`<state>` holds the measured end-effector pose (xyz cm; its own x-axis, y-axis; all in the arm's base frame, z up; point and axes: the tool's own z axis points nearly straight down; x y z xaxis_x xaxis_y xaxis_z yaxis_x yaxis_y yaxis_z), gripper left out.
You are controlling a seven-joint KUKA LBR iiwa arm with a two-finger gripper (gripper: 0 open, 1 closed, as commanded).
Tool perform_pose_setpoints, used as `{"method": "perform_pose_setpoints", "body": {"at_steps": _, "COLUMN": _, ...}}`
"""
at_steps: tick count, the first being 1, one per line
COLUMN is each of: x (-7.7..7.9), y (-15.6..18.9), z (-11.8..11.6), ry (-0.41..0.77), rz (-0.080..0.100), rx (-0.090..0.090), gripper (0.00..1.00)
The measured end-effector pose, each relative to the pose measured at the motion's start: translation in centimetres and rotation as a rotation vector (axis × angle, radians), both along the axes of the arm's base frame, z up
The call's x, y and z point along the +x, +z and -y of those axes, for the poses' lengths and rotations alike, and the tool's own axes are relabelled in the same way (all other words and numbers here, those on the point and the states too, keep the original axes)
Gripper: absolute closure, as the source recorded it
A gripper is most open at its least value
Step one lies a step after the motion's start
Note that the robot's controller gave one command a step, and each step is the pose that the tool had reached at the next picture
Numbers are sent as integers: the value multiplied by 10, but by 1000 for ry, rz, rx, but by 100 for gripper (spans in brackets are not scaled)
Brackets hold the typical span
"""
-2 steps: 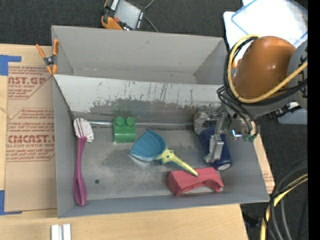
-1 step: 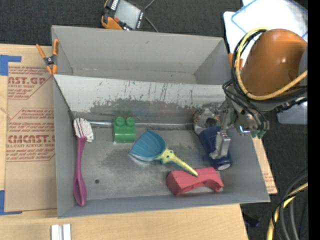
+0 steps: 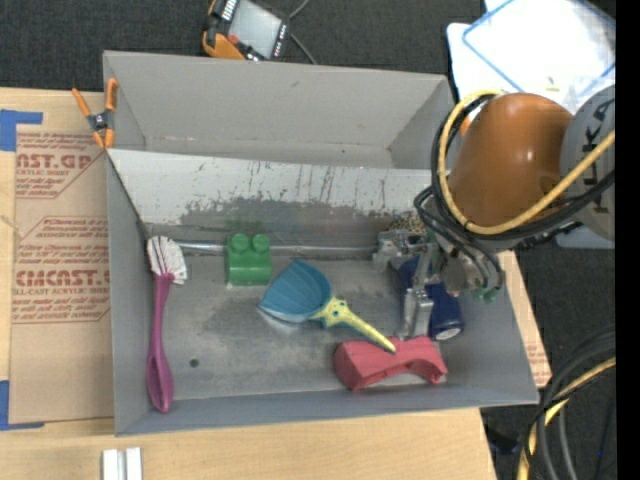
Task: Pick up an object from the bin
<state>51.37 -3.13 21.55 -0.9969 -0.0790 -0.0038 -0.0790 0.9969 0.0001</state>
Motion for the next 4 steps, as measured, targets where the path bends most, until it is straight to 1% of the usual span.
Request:
{"method": "perform_pose_setpoints", "body": {"at_steps": 1, "x": 22, "y": -12, "z": 5, "ry": -5, "rz": 6, "rx": -2, "gripper": 0}}
{"method": "perform_pose_setpoints", "body": {"at_steps": 2, "x": 19, "y": -18, "z": 0, "ry": -44, "rz": 9, "rx": -2, "gripper": 0}}
{"method": "perform_pose_setpoints", "body": {"at_steps": 3, "x": 21, "y": -26, "z": -2, "ry": -103, "rz": 2, "rx": 2, "gripper": 0}}
{"method": "perform_pose_setpoints", "body": {"at_steps": 4, "x": 21, "y": -28, "z": 13, "ry": -72, "rz": 4, "rx": -1, "gripper": 0}}
